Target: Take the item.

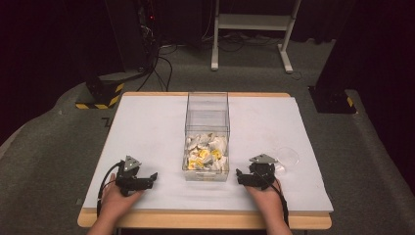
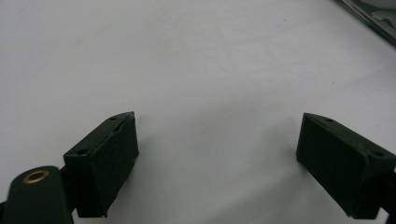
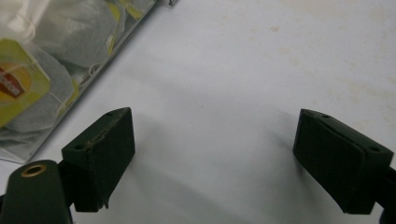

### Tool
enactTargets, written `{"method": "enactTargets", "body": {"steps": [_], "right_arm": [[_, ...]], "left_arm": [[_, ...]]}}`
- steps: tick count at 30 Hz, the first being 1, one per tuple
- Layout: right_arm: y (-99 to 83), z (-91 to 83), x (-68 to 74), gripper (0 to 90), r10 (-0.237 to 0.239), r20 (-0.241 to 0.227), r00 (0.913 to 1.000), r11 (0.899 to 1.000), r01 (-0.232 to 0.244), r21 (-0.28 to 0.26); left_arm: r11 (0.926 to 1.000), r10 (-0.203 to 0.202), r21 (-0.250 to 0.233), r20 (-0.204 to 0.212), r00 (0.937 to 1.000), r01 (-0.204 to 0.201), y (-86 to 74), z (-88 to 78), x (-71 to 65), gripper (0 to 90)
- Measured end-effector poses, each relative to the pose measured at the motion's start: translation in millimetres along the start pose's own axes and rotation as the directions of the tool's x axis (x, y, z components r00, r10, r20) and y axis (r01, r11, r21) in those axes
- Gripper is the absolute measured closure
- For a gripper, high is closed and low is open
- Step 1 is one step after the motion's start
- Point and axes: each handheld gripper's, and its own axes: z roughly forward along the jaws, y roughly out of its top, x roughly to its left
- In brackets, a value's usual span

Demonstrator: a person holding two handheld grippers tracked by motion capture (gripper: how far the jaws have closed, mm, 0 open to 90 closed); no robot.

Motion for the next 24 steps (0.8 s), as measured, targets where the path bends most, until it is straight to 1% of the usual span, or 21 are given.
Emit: {"method": "enactTargets", "body": {"steps": [2,4,7,9,10,12,15,17,21,24], "right_arm": [[0.5,-2.2,-1.1,12.5,-0.004,-0.006,1.0,1.0,0.004,-0.011],[1.0,-4.4,-0.7,12.5,-0.019,-0.001,0.9998,1.0,0.019,-0.018],[2.6,-9.5,-1.3,12.5,-0.02,-0.003,0.9998,0.999,0.02,-0.045],[4.0,-12.8,-1.2,12.5,-0.029,-0.005,0.9996,0.998,0.029,-0.058],[4.2,-14.4,-0.5,12.5,-0.027,-0.003,0.9996,0.998,0.027,-0.062],[4.3,-16.7,0.3,12.6,-0.017,-0.013,0.9998,0.998,0.016,-0.068],[3.9,-19.7,1.2,12.7,-0.021,-0.011,0.9997,0.997,0.02,-0.079],[3.9,-20.9,0.7,12.7,-0.02,-0.02,0.9996,0.996,0.019,-0.091],[6.4,-23.8,1.3,12.7,-0.05,-0.001,0.9987,0.99,0.05,-0.133],[8.6,-26.2,1.1,12.9,-0.049,-0.013,0.9987,0.986,0.047,-0.157]], "left_arm": [[1.0,-0.001,-0.001,0.0,1.0,0.001,0.0,0.0,0.0,13.0],[1.0,0.001,0.0,0.0,1.0,-0.001,0.0,0.0,0.1,13.0],[1.0,0.001,-0.001,0.0,1.0,-0.001,0.0,0.0,0.1,13.0],[1.0,-0.001,-0.001,0.0,1.0,0.001,-0.1,0.0,0.0,13.0],[1.0,0.001,-0.001,0.0,1.0,-0.001,0.0,0.0,0.1,13.1],[1.0,0.001,-0.001,0.0,1.0,-0.001,-0.1,0.0,0.1,13.0],[1.0,0.001,-0.001,0.0,1.0,-0.001,-0.1,0.0,0.1,13.0],[1.0,0.001,-0.002,0.0,1.0,-0.001,-0.1,0.0,0.1,13.0],[1.0,0.002,-0.002,0.0,1.0,-0.002,-0.2,-0.1,0.2,13.1],[1.0,0.003,-0.001,-0.001,1.0,-0.003,-0.1,-0.1,0.3,13.0]]}}
